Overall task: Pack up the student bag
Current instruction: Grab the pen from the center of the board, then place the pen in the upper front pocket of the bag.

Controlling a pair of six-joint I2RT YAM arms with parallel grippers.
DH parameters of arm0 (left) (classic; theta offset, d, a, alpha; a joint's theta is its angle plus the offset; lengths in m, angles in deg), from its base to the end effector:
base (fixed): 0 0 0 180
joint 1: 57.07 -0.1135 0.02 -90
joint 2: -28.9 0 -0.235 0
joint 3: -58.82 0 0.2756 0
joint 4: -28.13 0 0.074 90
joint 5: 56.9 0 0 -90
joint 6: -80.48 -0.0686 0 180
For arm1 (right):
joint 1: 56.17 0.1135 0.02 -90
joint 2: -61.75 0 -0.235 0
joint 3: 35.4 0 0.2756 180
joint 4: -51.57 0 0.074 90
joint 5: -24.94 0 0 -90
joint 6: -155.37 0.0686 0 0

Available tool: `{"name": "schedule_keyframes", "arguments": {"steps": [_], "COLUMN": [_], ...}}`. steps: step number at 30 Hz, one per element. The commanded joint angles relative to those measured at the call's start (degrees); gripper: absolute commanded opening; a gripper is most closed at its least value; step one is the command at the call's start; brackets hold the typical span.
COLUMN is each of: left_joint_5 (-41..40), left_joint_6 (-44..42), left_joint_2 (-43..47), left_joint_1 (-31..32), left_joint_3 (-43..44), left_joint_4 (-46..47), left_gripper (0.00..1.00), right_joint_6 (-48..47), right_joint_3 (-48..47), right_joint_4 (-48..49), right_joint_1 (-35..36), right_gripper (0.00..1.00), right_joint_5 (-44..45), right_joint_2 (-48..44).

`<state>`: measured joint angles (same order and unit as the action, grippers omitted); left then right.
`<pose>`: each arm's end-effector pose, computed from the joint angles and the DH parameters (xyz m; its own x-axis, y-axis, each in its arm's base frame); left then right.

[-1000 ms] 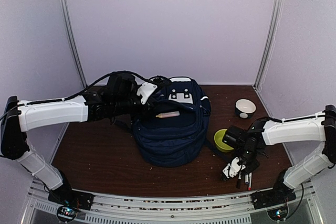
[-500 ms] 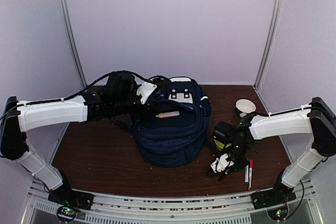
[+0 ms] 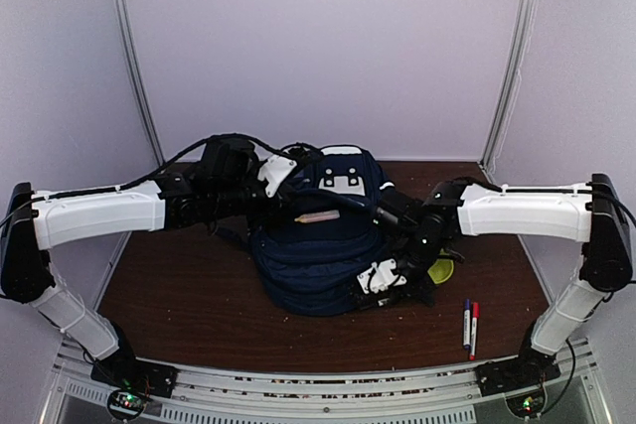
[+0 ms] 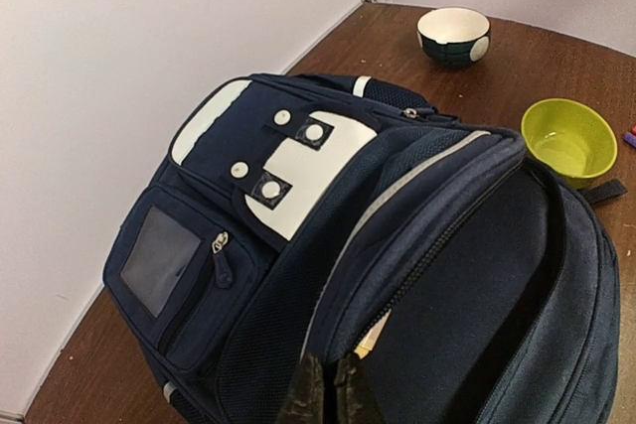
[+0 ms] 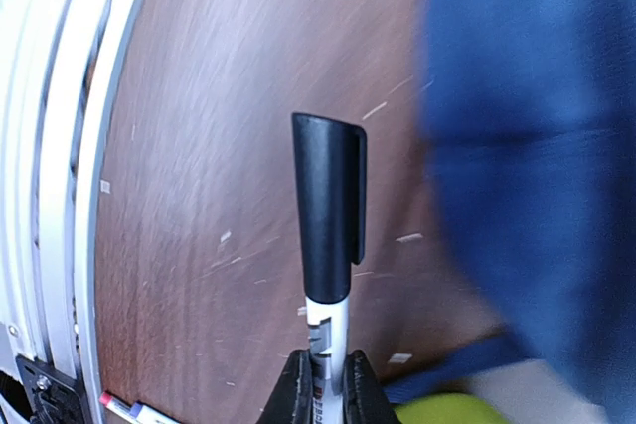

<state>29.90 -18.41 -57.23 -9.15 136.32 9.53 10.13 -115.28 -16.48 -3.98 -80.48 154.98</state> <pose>0.2731 -0.2968 0.2414 -0.1936 0.4446 -0.8745 0.7467 0.6450 0.1626 0.1832 0.2659 0.1459 0.3001 -0.9051 -0.3012 -0.9461 -0.3227 0.0270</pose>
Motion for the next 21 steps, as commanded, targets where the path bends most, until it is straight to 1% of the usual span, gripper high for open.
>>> {"name": "schedule_keyframes", "arguments": {"steps": [1, 4, 7, 12, 13, 17, 21], "left_joint_5": [-2.2, -2.0, -1.4, -1.1, -0.8, 0.0, 0.4], "left_joint_6": [-0.1, -0.1, 0.2, 0.6, 0.7, 1.1, 1.5], "left_joint_2": [2.0, 2.1, 2.4, 3.0, 3.0, 2.8, 3.0], "left_joint_1": [-1.4, -1.6, -1.6, -1.6, -1.6, -1.6, -1.6], "left_joint_3": [1.8, 2.1, 3.0, 3.4, 3.6, 4.0, 4.1], "left_joint_4": [3.3, 3.1, 2.0, 1.8, 1.8, 1.7, 2.0], "left_gripper": [0.0, 0.0, 0.0, 0.0, 0.0, 0.0, 0.0], "right_joint_6": [2.0, 3.4, 5.8, 8.4, 10.2, 11.9, 12.4], "right_joint_3": [-9.9, -17.4, -22.8, -26.9, -28.0, -32.0, -30.3], "right_joint_4": [-5.9, -5.9, -1.9, 6.5, 7.5, 10.2, 16.9], "right_joint_1": [0.2, 0.0, -0.6, -0.7, -0.7, -0.3, -0.2], "right_gripper": [0.08, 0.07, 0.07, 0.07, 0.07, 0.07, 0.08], "right_joint_5": [-2.7, -1.6, 1.6, 4.2, 4.7, 7.4, 10.4], "right_joint_2": [-1.0, 0.7, 2.8, 6.7, 7.9, 12.4, 13.3]}}
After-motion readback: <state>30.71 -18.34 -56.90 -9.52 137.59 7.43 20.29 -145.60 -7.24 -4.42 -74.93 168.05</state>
